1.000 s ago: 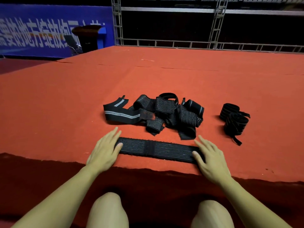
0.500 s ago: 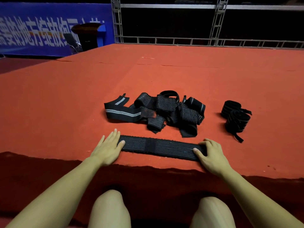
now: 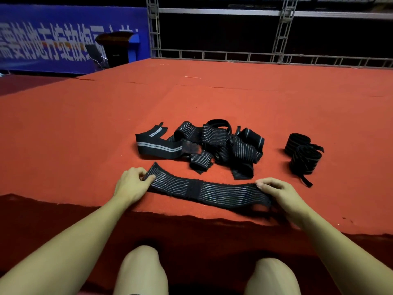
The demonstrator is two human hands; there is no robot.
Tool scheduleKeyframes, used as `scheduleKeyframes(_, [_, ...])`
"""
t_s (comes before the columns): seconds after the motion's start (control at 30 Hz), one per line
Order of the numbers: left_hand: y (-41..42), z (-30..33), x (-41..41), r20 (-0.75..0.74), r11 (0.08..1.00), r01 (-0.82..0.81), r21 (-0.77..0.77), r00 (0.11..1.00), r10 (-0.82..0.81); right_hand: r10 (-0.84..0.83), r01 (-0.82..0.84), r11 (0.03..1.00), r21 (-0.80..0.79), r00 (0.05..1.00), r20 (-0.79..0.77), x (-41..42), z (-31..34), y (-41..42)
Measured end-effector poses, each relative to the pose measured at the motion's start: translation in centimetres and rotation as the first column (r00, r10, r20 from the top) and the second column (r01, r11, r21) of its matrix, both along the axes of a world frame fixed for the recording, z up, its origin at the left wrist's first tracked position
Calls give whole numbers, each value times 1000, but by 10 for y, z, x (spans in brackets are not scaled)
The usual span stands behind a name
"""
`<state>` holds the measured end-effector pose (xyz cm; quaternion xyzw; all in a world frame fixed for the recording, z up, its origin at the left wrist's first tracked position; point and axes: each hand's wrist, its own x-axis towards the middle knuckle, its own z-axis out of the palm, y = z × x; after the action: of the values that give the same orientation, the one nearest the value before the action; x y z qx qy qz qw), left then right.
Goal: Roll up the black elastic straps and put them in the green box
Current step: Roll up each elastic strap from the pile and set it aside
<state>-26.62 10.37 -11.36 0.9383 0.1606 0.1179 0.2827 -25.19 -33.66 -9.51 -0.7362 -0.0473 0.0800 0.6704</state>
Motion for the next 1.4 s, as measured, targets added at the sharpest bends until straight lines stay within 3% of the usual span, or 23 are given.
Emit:
scheduleKeyframes(0.1, [-8,37,10,101,977,-1,-212,995,23,159,-154,975,162,987,-18,3,13,5])
scheduleKeyframes(0.2, [-33,77,33,209,892,117,-437,978,-25,244,-244,961,130,970,15,3,31,21])
scheduleKeyframes(0.3, [-63,111,55,262,819,230,-526,960,-101,205,-216,975,47,962,180,2,45,40])
scheduleKeyframes(0.37, [-82,131,69,323,815,295,-498,936,-141,159,-167,986,-4,937,312,2,51,50])
scheduleKeyframes(0.5, [-115,163,108,467,815,409,-411,862,-197,65,-57,998,-30,908,414,5,43,66])
scheduleKeyframes(0.57, [-127,170,134,436,806,455,-378,856,-278,45,-21,998,-61,903,428,9,32,74])
scheduleKeyframes(0.63, [-137,169,150,294,771,547,-327,834,-467,52,-4,993,-117,911,409,16,18,81])
scheduleKeyframes(0.73, [-140,143,161,165,774,590,-228,807,-567,94,0,968,-251,928,362,23,-2,86])
scheduleKeyframes(0.83, [-133,94,151,205,815,523,-249,851,-483,129,13,928,-371,926,354,28,-22,82])
scheduleKeyframes(0.93, [-131,44,116,301,803,543,-244,830,-470,150,83,874,-479,892,427,33,-39,75])
scheduleKeyframes(1.1, [-138,-14,51,270,767,639,-53,749,-605,164,86,861,-501,886,434,40,-48,73])
scheduleKeyframes(1.27, [-144,-22,38,233,746,651,141,710,-664,53,131,883,-451,926,373,42,-49,74])
scheduleKeyframes(1.4, [-144,-26,36,236,765,623,165,728,-643,17,135,907,-398,934,356,39,-49,75])
